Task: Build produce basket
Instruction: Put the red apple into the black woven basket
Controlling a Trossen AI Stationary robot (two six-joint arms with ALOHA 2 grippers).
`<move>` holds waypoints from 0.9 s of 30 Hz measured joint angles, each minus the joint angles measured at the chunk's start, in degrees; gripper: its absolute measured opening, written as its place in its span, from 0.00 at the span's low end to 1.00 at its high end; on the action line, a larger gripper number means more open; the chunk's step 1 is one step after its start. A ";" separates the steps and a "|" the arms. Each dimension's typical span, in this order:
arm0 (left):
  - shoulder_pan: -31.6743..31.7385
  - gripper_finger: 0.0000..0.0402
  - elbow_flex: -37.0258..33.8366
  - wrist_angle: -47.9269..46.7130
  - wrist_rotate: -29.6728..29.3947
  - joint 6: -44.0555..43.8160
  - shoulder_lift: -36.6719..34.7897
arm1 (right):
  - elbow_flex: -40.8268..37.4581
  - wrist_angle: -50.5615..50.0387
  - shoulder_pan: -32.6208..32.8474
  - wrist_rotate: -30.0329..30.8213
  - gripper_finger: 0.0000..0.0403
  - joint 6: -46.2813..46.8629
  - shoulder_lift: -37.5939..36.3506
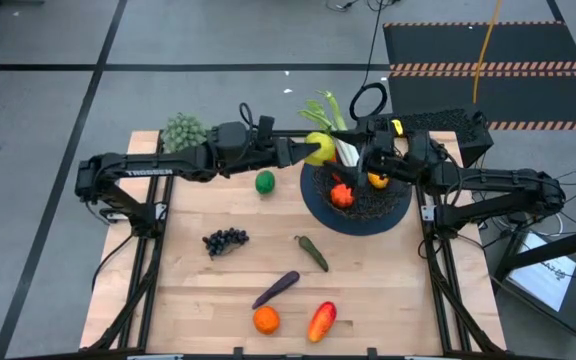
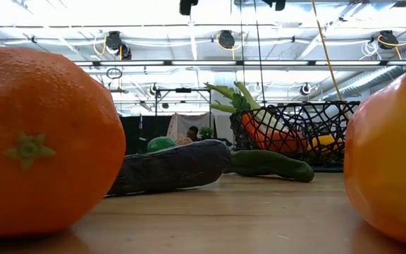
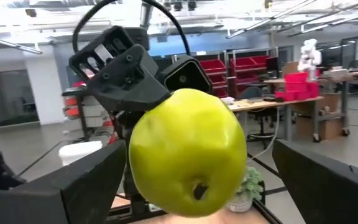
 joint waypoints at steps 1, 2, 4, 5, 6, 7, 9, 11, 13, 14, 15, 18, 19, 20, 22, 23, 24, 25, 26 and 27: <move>-0.13 0.83 0.00 0.19 0.47 0.73 0.00 | 0.00 0.06 0.03 -0.11 0.99 0.00 0.00; -0.17 0.83 0.00 0.35 0.91 1.41 0.00 | 0.00 0.06 0.04 -0.21 0.99 0.00 0.02; -0.17 0.83 0.00 1.04 1.71 1.93 0.00 | 0.00 0.04 0.07 -0.11 0.99 0.00 0.07; -0.21 0.83 0.01 1.47 2.04 1.83 0.00 | 0.00 0.04 0.07 0.02 0.99 -0.09 0.07; -0.29 0.83 0.01 1.60 1.98 1.66 0.00 | 0.00 0.08 0.07 -0.01 0.99 -0.05 0.16; -0.36 0.83 0.00 1.60 1.88 1.74 0.00 | 0.00 0.40 0.07 -0.15 0.99 0.01 0.53; -0.54 0.83 0.00 1.47 2.01 2.77 0.00 | 0.02 0.63 0.11 -0.52 0.99 0.46 1.09; -0.75 0.83 0.00 1.20 2.07 4.12 0.00 | 0.02 1.51 0.11 -2.17 0.99 1.52 1.88; -0.79 0.83 0.00 0.97 2.29 4.78 -0.02 | 0.02 2.91 0.51 -2.52 0.98 3.06 2.78; -0.80 0.83 0.00 0.91 2.64 4.98 -0.02 | 0.02 3.02 0.73 -2.17 0.98 3.67 3.15; -0.80 0.83 0.01 0.79 2.79 5.26 -0.02 | 0.02 2.96 0.97 -1.71 0.97 4.17 3.35; -0.78 0.83 0.00 0.61 2.81 5.60 -0.02 | 0.02 3.37 1.52 -0.88 0.94 4.93 4.00; -0.78 0.83 0.00 0.36 2.77 5.63 -0.02 | 0.02 3.38 1.69 -0.87 0.92 4.92 4.09; -0.78 0.83 0.00 -0.15 2.75 5.73 -0.02 | 0.02 3.11 1.79 -0.80 0.90 4.92 4.13; -0.80 0.83 0.00 -1.45 2.49 5.94 -0.02 | 0.02 2.35 1.81 -0.82 0.86 4.94 4.13; -0.80 0.83 0.02 -1.91 2.53 5.96 -0.06 | 0.02 2.17 1.81 -0.83 0.84 4.95 4.15; -0.84 0.83 0.02 -2.59 2.54 6.02 -0.08 | 0.02 1.92 1.81 -0.83 0.83 4.98 4.15; -0.87 0.84 0.02 -3.36 2.52 6.19 -0.12 | 0.01 1.61 1.81 -0.90 0.81 4.98 4.17; -0.87 0.84 0.05 -4.15 2.48 6.47 -0.14 | -0.02 1.40 1.81 -0.94 0.80 5.08 4.17; -0.87 0.84 0.09 -4.89 2.40 6.53 -0.17 | -0.03 1.28 1.84 -0.99 0.80 5.45 4.17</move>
